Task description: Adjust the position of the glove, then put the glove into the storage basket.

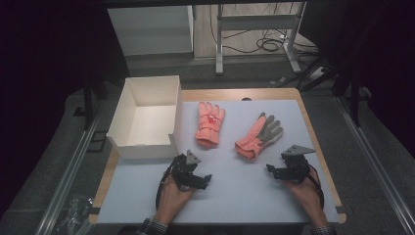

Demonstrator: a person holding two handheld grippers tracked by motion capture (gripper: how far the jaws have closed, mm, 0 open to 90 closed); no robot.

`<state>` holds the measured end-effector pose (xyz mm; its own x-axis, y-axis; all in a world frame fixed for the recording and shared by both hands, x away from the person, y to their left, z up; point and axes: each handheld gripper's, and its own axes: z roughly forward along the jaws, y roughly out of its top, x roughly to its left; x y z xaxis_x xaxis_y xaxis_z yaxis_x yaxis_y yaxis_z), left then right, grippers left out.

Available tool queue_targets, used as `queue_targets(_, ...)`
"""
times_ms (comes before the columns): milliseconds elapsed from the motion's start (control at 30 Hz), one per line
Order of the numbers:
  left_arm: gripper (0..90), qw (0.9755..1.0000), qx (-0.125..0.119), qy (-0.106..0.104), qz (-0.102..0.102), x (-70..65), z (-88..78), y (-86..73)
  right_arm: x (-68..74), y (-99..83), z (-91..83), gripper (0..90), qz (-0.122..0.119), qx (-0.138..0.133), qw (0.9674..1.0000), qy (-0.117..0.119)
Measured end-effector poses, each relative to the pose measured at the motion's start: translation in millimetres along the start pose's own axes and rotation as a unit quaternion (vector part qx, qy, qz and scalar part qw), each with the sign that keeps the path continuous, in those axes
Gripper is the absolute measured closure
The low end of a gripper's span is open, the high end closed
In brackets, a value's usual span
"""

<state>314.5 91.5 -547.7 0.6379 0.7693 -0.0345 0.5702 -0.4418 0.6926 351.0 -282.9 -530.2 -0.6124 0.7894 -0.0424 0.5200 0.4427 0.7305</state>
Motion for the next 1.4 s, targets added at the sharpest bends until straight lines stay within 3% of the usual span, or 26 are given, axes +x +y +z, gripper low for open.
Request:
queue_targets(467,2.8,1.0,0.001,0.0,0.0,-0.2,-0.2,-0.1,0.9,0.8,-0.2,19.6,0.003,0.004,1.0,-0.008)
queue_targets(733,2.8,1.0,0.001,0.0,-0.001,-0.2,-0.1,-0.1,1.2,2.1,-1.3,20.0,0.02,0.006,0.9997,-0.011)
queue_targets(800,2.8,1.0,0.001,0.0,-0.001,-0.2,-0.1,-0.1,0.7,3.5,-2.7,21.4,0.027,0.01,0.9996,-0.009)
queue_targets(967,2.8,1.0,0.001,0.0,-0.001,-0.2,-0.1,-0.1,0.3,10.7,-6.1,29.6,0.018,0.002,0.9998,-0.008)
queue_targets(1400,2.8,1.0,0.001,0.0,-0.001,-0.3,-0.1,-0.1,-11.5,55.9,-6.7,48.2,0.023,-0.021,0.9995,0.003)
